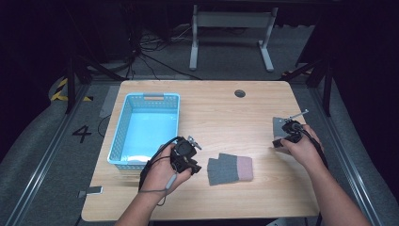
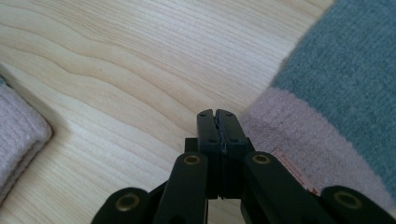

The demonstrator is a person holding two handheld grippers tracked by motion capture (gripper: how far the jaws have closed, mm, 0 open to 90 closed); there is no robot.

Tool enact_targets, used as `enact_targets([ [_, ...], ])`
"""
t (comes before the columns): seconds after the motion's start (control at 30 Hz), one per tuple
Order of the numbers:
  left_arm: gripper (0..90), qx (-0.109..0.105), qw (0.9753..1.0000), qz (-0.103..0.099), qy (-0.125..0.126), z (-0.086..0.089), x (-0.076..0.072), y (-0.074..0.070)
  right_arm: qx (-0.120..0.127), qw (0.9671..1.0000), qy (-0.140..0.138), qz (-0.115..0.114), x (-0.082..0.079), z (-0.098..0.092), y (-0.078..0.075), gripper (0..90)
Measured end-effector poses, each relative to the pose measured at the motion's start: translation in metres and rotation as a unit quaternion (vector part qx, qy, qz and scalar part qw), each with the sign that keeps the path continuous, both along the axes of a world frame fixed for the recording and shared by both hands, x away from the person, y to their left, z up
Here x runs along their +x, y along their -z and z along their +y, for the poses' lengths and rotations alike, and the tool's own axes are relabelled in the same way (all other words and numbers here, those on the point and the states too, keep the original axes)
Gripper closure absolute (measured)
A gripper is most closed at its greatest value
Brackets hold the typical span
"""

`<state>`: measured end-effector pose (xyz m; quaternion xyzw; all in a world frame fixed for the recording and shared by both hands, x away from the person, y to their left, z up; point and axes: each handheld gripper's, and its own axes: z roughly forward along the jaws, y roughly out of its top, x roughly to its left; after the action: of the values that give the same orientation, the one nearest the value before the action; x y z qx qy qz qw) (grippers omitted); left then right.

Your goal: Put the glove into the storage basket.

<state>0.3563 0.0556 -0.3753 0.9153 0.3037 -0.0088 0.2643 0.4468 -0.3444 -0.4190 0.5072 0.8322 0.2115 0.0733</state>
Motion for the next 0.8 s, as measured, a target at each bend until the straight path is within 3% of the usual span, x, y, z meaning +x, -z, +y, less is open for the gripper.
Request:
enact_targets([
  [0.37, 72.1, 0.004, 1.0000, 0.003, 0.002, -0.001, 0.000, 0.000, -0.006, 0.9999, 0.011, 0.002, -0.013, -0.018, -0.003, 90.0],
  [0.43, 72.1, 0.005, 1.0000, 0.003, 0.004, -0.002, 0.000, 0.001, 0.003, 0.9999, 0.013, -0.003, -0.013, -0.019, -0.006, 90.0],
  [0.6, 72.1, 0.006, 1.0000, 0.004, 0.003, -0.002, 0.000, 0.002, 0.015, 0.9992, 0.023, -0.029, -0.003, -0.016, -0.014, 90.0],
  [0.8, 72.1, 0.009, 0.9999, 0.008, 0.000, -0.001, 0.001, 0.005, 0.001, 0.9989, 0.028, -0.036, 0.017, -0.011, -0.014, 90.0],
])
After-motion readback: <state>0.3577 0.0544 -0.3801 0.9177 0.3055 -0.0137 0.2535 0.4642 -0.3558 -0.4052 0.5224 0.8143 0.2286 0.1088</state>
